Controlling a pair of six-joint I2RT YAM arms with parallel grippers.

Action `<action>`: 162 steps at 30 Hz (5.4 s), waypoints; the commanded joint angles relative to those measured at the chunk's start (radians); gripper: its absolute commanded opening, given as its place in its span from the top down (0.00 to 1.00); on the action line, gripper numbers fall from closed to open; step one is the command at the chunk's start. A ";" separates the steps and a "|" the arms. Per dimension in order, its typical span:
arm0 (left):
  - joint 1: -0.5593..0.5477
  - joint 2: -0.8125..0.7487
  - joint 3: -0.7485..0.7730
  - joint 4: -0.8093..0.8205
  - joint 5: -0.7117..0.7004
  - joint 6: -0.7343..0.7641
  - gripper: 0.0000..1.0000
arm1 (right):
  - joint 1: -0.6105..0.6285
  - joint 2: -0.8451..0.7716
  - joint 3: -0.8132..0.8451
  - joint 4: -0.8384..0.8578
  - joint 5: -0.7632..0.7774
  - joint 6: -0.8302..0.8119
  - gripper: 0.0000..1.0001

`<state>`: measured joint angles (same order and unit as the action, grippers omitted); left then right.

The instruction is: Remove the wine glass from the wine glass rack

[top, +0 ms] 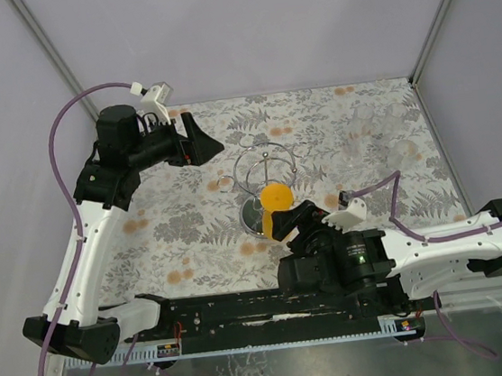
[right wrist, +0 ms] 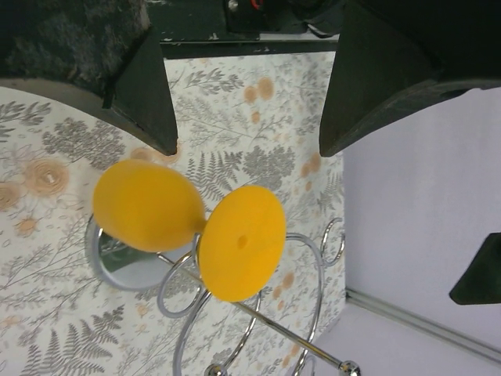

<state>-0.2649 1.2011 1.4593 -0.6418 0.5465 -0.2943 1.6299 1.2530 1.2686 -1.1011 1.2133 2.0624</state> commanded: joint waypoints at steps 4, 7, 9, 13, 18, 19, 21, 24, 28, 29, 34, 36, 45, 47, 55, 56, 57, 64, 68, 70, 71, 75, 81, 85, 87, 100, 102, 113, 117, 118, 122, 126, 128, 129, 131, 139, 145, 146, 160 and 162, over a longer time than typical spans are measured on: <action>0.012 -0.024 -0.017 0.071 0.027 0.004 0.17 | 0.007 0.040 0.064 -0.189 0.102 0.558 0.22; 0.011 -0.035 -0.022 0.068 0.030 0.017 0.17 | 0.007 0.052 0.097 -0.172 0.109 0.502 0.19; 0.013 -0.042 -0.023 0.064 0.029 0.023 0.17 | 0.007 0.048 0.116 -0.094 0.117 0.378 0.17; 0.014 -0.048 -0.024 0.060 0.033 0.031 0.16 | 0.008 -0.006 0.080 0.299 0.111 -0.062 0.14; 0.026 -0.046 -0.015 0.078 0.035 0.026 0.16 | 0.007 -0.048 0.004 0.814 0.053 -0.569 0.09; 0.029 -0.044 -0.011 0.085 0.034 0.025 0.16 | 0.007 -0.044 0.011 0.896 0.043 -0.661 0.07; 0.036 -0.042 -0.004 0.098 0.033 0.019 0.16 | 0.002 -0.024 0.035 1.055 0.015 -0.863 0.04; 0.051 -0.032 0.013 0.111 0.031 0.012 0.16 | -0.020 0.032 0.145 1.119 -0.029 -1.049 0.01; 0.084 -0.018 0.042 0.113 0.039 -0.002 0.16 | -0.078 0.099 0.282 1.126 -0.058 -1.225 0.01; 0.096 -0.017 0.048 0.112 0.044 -0.011 0.17 | -0.099 0.105 0.298 1.140 -0.063 -1.260 0.01; 0.143 -0.032 0.053 0.082 0.094 -0.071 0.17 | -0.235 0.114 0.372 1.269 -0.061 -1.563 0.01; 0.148 -0.054 0.037 0.071 0.136 -0.120 0.17 | -0.284 0.120 0.414 1.331 -0.028 -1.727 0.01; 0.147 -0.111 -0.074 0.055 0.420 -0.374 0.17 | -0.513 0.076 0.459 1.485 0.060 -2.216 0.01; 0.146 -0.119 -0.114 0.054 0.464 -0.425 0.17 | -0.569 0.068 0.461 1.411 0.027 -2.152 0.01; 0.142 -0.150 -0.194 0.054 0.481 -0.421 0.17 | -0.712 0.164 0.528 1.072 -0.274 -1.716 0.01; 0.143 -0.148 -0.189 0.054 0.480 -0.416 0.17 | -0.720 0.188 0.542 1.058 -0.317 -1.686 0.01; 0.143 -0.148 -0.184 0.054 0.481 -0.413 0.17 | -0.731 0.216 0.566 1.043 -0.364 -1.660 0.01; 0.142 -0.177 -0.200 0.002 0.554 -0.396 0.17 | -0.856 0.485 0.930 0.825 -0.563 -1.586 0.01; 0.143 -0.207 -0.248 -0.046 0.621 -0.379 0.17 | -0.937 0.586 1.109 0.690 -0.577 -1.640 0.01; 0.143 -0.215 -0.278 -0.061 0.649 -0.378 0.17 | -0.974 0.587 1.102 0.669 -0.570 -1.660 0.01; 0.142 -0.220 -0.294 -0.063 0.660 -0.379 0.17 | -0.994 0.575 1.078 0.665 -0.565 -1.662 0.01; 0.136 -0.240 -0.365 -0.068 0.693 -0.390 0.17 | -1.067 0.466 0.892 0.701 -0.554 -1.642 0.01; 0.082 -0.278 -0.470 0.033 0.637 -0.503 0.18 | -1.109 0.329 0.700 0.756 -0.554 -1.624 0.01; -0.042 -0.301 -0.545 0.204 0.527 -0.675 0.19 | -1.109 0.301 0.657 0.771 -0.547 -1.634 0.01; -0.089 -0.290 -0.545 0.221 0.464 -0.677 0.19 | -1.110 0.295 0.646 0.775 -0.541 -1.641 0.01; -0.254 -0.124 -0.519 0.388 0.163 -0.819 0.26 | -1.111 0.281 0.647 0.777 -0.531 -1.664 0.01; -0.282 -0.111 -0.502 0.387 0.100 -0.839 0.32 | -1.110 0.268 0.638 0.779 -0.526 -1.665 0.01; -0.355 -0.103 -0.449 0.297 -0.123 -0.908 0.36 | -1.110 0.205 0.541 0.804 -0.507 -1.654 0.01; -0.359 -0.104 -0.467 0.291 -0.134 -0.930 0.40 | -1.111 0.207 0.528 0.811 -0.508 -1.645 0.01; -0.361 -0.104 -0.470 0.291 -0.136 -0.934 0.41 | -1.111 0.209 0.531 0.810 -0.509 -1.644 0.01; -0.372 -0.102 -0.464 0.289 -0.143 -0.940 0.46 | -1.111 0.220 0.546 0.810 -0.510 -1.647 0.01; -0.391 -0.097 -0.462 0.284 -0.145 -0.948 0.47 | -1.111 0.226 0.557 0.805 -0.507 -1.651 0.01; -0.405 -0.091 -0.457 0.283 -0.149 -0.952 0.48 | -1.111 0.225 0.560 0.805 -0.506 -1.653 0.01; -0.411 -0.091 -0.454 0.279 -0.152 -0.953 0.49 | -1.111 0.225 0.561 0.803 -0.505 -1.654 0.01; -0.422 -0.089 -0.448 0.271 -0.156 -0.953 0.51 | -1.111 0.224 0.562 0.801 -0.501 -1.656 0.01; -0.445 -0.089 -0.457 0.253 -0.162 -0.951 0.60 | -1.111 0.214 0.569 0.793 -0.490 -1.661 0.01; -0.448 -0.096 -0.457 0.234 -0.166 -0.946 0.73 | -1.111 0.202 0.552 0.793 -0.487 -1.644 0.01; -0.448 -0.099 -0.458 0.230 -0.169 -0.944 0.76 | -1.111 0.199 0.547 0.792 -0.486 -1.641 0.01; -0.449 -0.111 -0.427 0.206 -0.177 -0.936 1.00 | -1.111 0.163 0.498 0.792 -0.484 -1.609 0.01; -0.448 -0.110 -0.411 0.201 -0.175 -0.935 1.00 | -1.111 0.159 0.494 0.793 -0.485 -1.607 0.01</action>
<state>-0.7071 1.1019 0.9932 -0.4244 0.3843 -1.2381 0.5179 1.4567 1.7683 -0.3470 0.6983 0.4423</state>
